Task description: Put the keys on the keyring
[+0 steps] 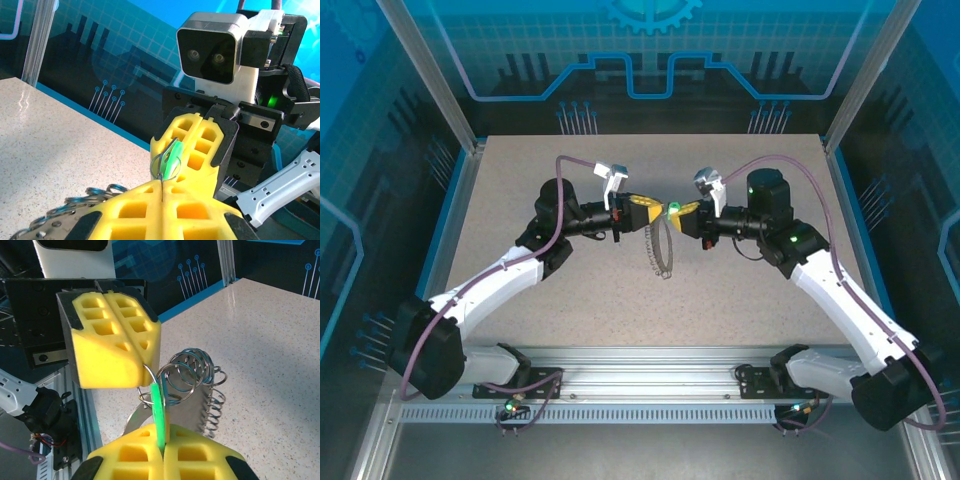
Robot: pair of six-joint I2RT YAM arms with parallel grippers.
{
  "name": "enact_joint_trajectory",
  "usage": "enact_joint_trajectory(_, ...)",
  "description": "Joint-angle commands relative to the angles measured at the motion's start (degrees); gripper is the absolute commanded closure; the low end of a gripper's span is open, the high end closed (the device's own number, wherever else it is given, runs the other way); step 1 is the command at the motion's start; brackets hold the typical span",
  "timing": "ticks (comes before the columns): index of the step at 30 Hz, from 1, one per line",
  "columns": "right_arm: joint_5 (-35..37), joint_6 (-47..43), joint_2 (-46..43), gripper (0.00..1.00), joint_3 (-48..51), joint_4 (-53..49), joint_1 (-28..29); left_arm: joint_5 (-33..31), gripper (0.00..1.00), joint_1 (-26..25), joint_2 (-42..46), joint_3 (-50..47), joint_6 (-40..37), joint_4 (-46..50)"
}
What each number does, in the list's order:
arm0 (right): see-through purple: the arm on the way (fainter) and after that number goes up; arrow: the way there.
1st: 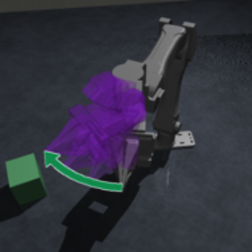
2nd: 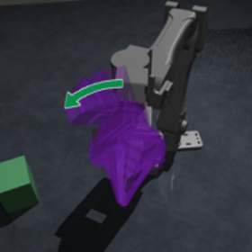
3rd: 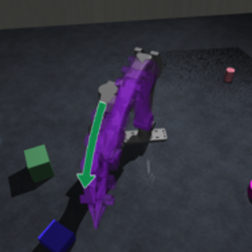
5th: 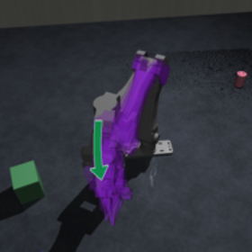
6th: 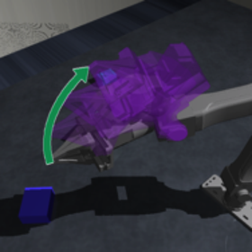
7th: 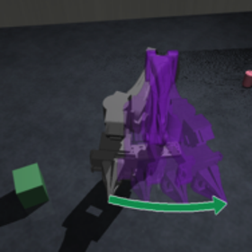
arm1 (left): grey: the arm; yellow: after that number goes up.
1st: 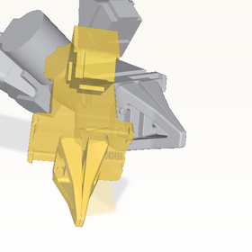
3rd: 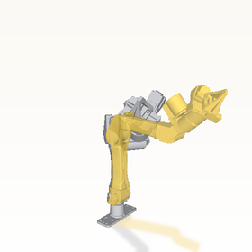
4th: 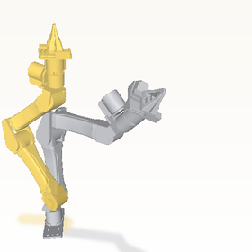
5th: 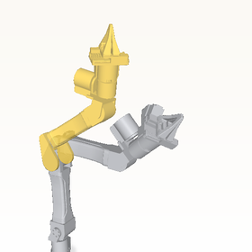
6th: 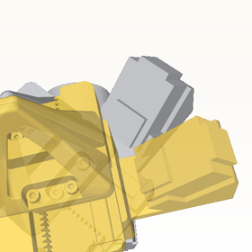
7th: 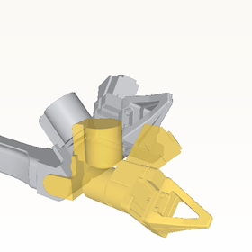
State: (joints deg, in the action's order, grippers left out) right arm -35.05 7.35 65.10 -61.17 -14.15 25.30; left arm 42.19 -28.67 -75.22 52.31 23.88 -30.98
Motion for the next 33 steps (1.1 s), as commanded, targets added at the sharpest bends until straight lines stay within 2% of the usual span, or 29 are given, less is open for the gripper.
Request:
enact_joint_trajectory(1, -0.28, -1.52, 1.31, 1.00, -2.14, -1.05, 1.95, 0.34, 1.00, -0.37, 1.39, -0.10, -0.55, -1.91)
enact_joint_trajectory(11, 1.03, -2.47, 1.97, 1.00, -2.25, -2.43, 2.09, 0.33, 1.00, -0.45, 1.22, 0.32, -1.46, -0.67)
enact_joint_trajectory(21, 1.64, -1.90, -0.16, 1.00, -1.77, -3.99, -3.06, -0.05, 1.00, -0.51, 2.25, -0.10, -2.34, 0.22)
enact_joint_trajectory(33, 2.04, -3.25, 0.97, 1.00, -3.03, -6.44, -1.69, -0.05, 1.00, -0.51, 2.12, 0.60, -2.53, 0.76)
